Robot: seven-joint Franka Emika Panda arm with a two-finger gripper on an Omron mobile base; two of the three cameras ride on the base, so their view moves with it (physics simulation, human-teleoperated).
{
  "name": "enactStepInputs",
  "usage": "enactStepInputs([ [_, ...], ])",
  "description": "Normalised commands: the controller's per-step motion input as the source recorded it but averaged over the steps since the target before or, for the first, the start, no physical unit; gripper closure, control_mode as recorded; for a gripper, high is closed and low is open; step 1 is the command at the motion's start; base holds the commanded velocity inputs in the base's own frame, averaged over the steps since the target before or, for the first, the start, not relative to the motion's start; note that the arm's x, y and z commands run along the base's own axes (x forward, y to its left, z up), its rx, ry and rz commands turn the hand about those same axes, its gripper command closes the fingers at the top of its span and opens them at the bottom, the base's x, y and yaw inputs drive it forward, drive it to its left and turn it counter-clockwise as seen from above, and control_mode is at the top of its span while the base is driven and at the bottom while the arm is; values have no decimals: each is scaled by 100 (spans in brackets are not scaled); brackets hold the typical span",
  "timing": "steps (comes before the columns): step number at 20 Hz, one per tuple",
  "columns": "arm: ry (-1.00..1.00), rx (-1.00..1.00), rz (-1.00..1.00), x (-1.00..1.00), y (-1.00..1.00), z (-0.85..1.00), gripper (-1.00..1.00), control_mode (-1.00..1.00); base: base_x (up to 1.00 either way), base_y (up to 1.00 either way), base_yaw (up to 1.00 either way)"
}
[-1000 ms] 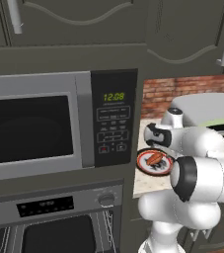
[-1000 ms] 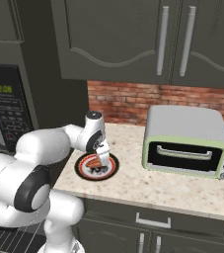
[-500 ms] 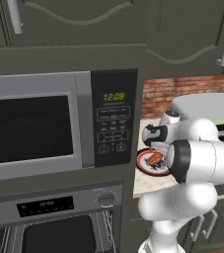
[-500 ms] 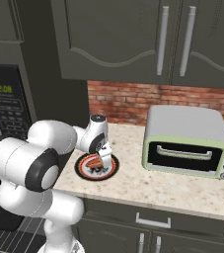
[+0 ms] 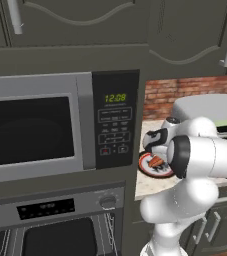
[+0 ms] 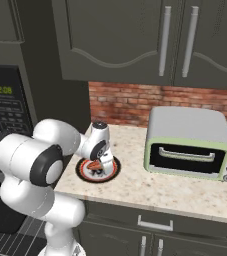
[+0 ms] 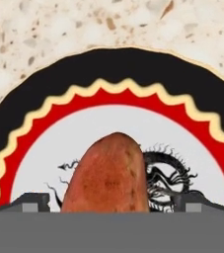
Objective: Place the sweet potato on the rack of the oven.
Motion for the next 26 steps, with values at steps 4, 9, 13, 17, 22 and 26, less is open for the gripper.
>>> enactStepInputs([
  [4,0,0,0,0,0,-11,100,-100,0,0,0],
  [9,0,0,0,0,0,-1,100,-100,0,0,0],
  [13,-13,0,0,-13,-1,16,100,-100,0,0,0],
  [17,-20,-1,0,-39,0,70,100,-100,0,0,0],
  [22,-10,0,0,-57,0,98,100,-100,0,0,0],
  [26,-1,0,0,-68,0,100,100,-100,0,0,0],
])
